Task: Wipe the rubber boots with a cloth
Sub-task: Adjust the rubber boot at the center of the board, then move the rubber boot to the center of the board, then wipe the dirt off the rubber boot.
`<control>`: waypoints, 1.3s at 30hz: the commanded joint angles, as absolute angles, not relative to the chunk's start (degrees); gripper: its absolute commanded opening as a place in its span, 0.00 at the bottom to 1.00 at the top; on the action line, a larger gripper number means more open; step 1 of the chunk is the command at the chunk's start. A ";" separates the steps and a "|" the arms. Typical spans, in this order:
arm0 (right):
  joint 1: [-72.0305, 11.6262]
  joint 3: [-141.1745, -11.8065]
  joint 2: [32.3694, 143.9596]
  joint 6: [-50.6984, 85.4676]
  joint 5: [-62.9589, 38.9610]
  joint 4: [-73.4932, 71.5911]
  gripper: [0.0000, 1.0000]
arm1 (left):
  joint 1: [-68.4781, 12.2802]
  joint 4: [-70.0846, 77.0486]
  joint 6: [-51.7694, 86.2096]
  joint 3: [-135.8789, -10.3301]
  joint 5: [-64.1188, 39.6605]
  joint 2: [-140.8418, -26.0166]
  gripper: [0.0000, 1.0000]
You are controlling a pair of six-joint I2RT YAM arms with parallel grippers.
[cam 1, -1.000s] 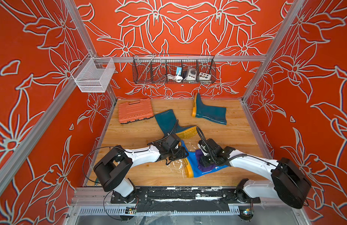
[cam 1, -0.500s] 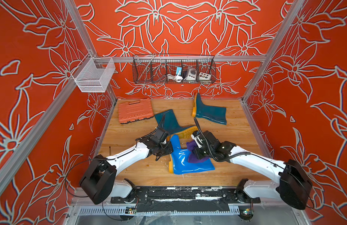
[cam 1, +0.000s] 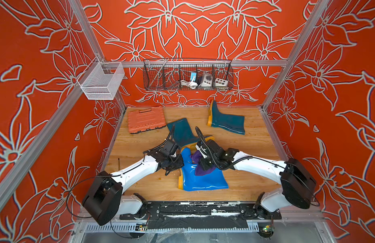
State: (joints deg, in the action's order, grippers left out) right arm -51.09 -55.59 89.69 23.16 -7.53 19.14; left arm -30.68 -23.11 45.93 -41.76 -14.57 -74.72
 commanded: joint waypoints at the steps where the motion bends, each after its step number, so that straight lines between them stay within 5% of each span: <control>1: -49.07 -61.22 97.19 20.23 -6.45 19.49 0.00 | -29.58 -26.30 47.09 -42.04 -12.91 -75.56 0.00; 13: -38.39 -85.98 116.90 11.41 -2.40 25.44 0.00 | -24.79 -24.02 43.37 -60.35 -11.31 -93.34 0.00; 19: -36.39 -88.01 111.36 7.92 -2.10 30.51 0.00 | -24.70 -28.71 43.77 -63.78 -10.64 -94.84 0.00; 23: -36.65 -80.49 98.61 10.77 -4.52 31.16 0.00 | -24.70 -30.26 44.77 -61.07 -13.05 -91.14 0.19; 26: -37.12 -74.59 89.25 13.24 -6.00 31.27 0.00 | -24.72 -30.98 45.66 -58.73 -13.65 -86.66 0.55; 28: -37.80 -70.12 84.09 15.38 -5.90 31.25 0.00 | -24.70 -32.77 44.10 -58.10 -13.58 -83.17 0.67; 33: -42.75 -59.68 79.15 22.56 -8.76 25.49 0.00 | -24.87 -34.88 41.40 -52.82 -15.02 -73.48 0.69; 39: -44.30 -63.31 92.91 23.45 -10.37 22.08 0.00 | -25.00 -24.33 41.07 -44.77 -21.35 -69.59 0.66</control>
